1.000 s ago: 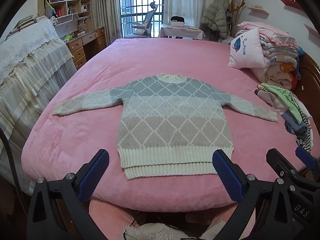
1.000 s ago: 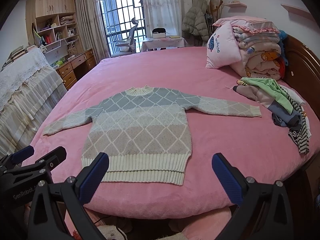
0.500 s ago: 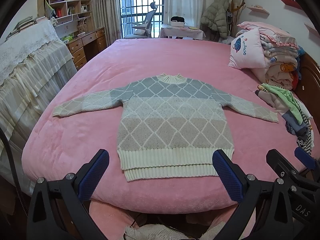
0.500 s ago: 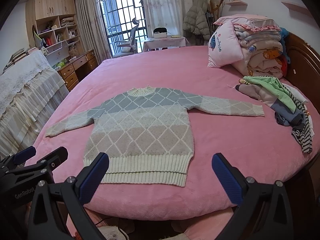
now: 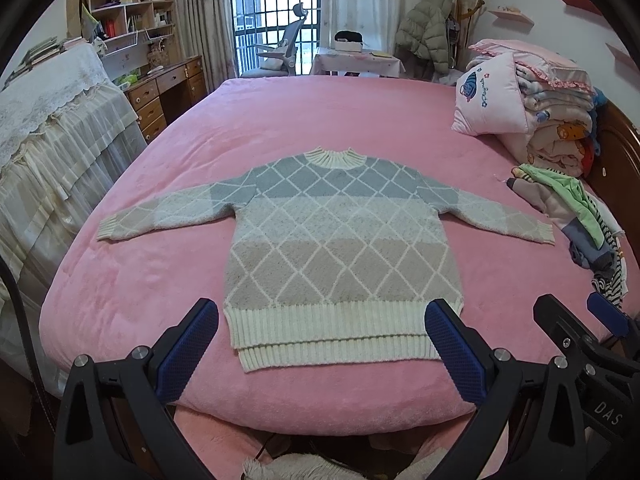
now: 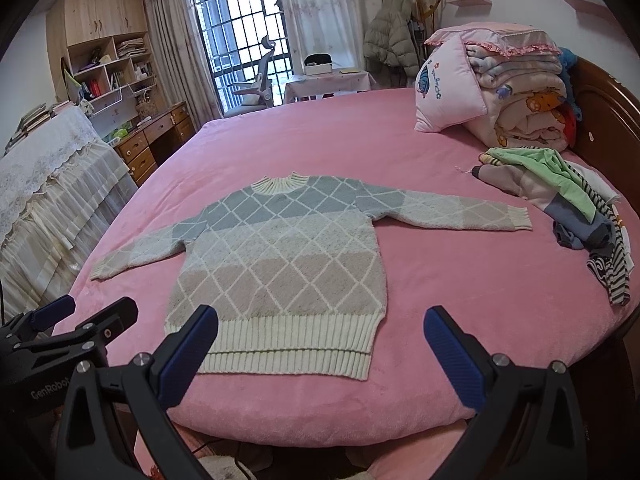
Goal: Fold small clothes
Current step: 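Move the right tool to the sweater sleeve cuff and grasp it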
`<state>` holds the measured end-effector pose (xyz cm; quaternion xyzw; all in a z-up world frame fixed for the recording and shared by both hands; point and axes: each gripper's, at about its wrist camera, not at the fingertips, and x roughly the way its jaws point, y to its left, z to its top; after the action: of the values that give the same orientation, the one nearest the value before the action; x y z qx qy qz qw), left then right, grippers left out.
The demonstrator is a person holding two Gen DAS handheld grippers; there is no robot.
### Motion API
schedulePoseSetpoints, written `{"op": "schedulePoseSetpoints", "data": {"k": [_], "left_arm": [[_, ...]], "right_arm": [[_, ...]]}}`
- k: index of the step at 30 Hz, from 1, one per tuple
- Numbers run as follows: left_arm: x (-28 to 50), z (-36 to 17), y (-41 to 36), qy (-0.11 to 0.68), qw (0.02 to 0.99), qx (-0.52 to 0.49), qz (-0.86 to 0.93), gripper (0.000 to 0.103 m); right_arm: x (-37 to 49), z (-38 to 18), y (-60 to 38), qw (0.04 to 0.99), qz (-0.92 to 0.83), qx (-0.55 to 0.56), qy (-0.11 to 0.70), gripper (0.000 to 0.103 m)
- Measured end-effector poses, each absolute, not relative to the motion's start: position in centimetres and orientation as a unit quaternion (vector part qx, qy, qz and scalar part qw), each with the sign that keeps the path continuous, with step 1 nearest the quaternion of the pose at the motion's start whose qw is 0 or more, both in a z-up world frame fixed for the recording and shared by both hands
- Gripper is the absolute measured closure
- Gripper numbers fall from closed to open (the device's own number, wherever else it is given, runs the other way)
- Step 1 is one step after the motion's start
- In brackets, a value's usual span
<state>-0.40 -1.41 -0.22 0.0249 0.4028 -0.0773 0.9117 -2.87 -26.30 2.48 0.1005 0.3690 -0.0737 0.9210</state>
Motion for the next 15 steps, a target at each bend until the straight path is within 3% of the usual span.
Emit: {"op": "schedulePoseSetpoints", "data": {"k": [9,15], "left_arm": [[4.2,2.2,-6.2,0.381,0.92,0.047,-0.084,0.001],[7.9,3.6,-12.9,0.36,0.919,0.069,-0.144,0.001]], "right_arm": [[-1.2,2.4,-31.2,0.927,-0.141,0.06,0.342,0.0],[0.2,1.9,-36.9,0.925,-0.15,0.09,0.337,0.0]]}}
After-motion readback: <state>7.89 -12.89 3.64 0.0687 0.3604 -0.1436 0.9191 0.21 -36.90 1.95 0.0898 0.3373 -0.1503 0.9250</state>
